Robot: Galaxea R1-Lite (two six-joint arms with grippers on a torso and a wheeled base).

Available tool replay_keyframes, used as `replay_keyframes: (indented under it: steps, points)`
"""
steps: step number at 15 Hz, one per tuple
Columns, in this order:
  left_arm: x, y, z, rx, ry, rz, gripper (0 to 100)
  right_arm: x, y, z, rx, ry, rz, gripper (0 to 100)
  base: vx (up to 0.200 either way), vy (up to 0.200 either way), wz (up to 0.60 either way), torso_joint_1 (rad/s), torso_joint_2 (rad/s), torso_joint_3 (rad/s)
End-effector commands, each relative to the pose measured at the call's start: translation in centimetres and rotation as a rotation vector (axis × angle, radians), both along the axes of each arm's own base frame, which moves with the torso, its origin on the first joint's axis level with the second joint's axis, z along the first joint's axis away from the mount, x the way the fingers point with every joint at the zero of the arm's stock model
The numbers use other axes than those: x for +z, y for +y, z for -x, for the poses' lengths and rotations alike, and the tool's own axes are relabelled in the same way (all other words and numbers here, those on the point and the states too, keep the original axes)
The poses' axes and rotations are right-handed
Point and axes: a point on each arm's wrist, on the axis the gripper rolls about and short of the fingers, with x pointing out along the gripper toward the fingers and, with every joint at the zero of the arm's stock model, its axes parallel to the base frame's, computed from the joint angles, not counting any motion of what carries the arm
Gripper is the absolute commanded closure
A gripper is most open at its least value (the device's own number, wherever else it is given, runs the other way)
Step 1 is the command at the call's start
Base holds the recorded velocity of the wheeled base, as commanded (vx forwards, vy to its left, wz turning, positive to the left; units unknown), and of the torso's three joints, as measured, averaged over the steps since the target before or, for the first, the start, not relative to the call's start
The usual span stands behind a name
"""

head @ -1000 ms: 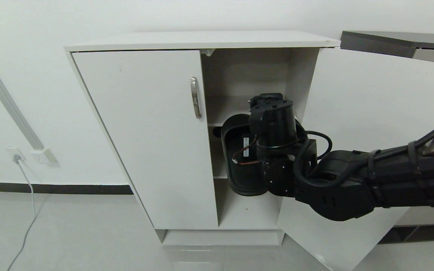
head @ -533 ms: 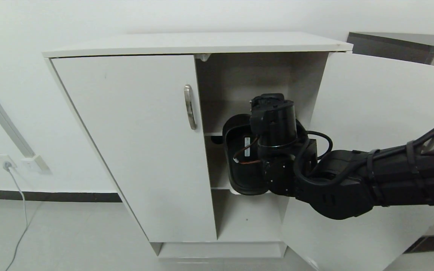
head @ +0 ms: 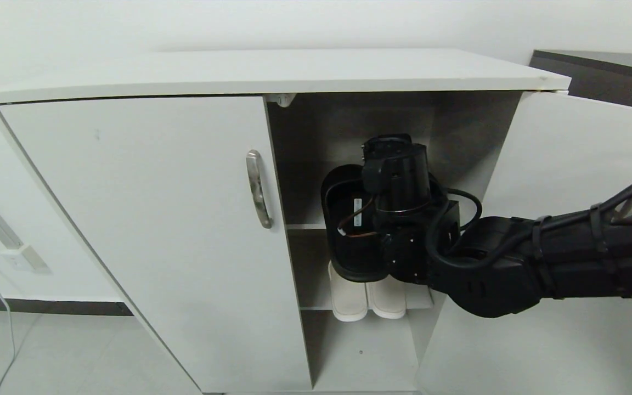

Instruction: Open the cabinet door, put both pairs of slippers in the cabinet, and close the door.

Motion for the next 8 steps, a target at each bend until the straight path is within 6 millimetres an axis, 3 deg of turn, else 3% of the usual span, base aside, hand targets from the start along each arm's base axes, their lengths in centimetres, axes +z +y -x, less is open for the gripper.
replay_keyframes:
  steps: [1,8]
  points:
    - [0.0,0.0,0.0,0.0,-0.002,0.0,100,0.1,0.0,-1.1,-0.008,0.001,0.0,100,0.0,0.0,0.0,0.0,0.0,0.0]
    - [0.0,0.0,0.0,0.006,-0.002,0.005,100,0.6,0.9,-6.4,0.005,0.024,-0.008,100,0.0,0.0,0.0,0.0,0.0,0.0]
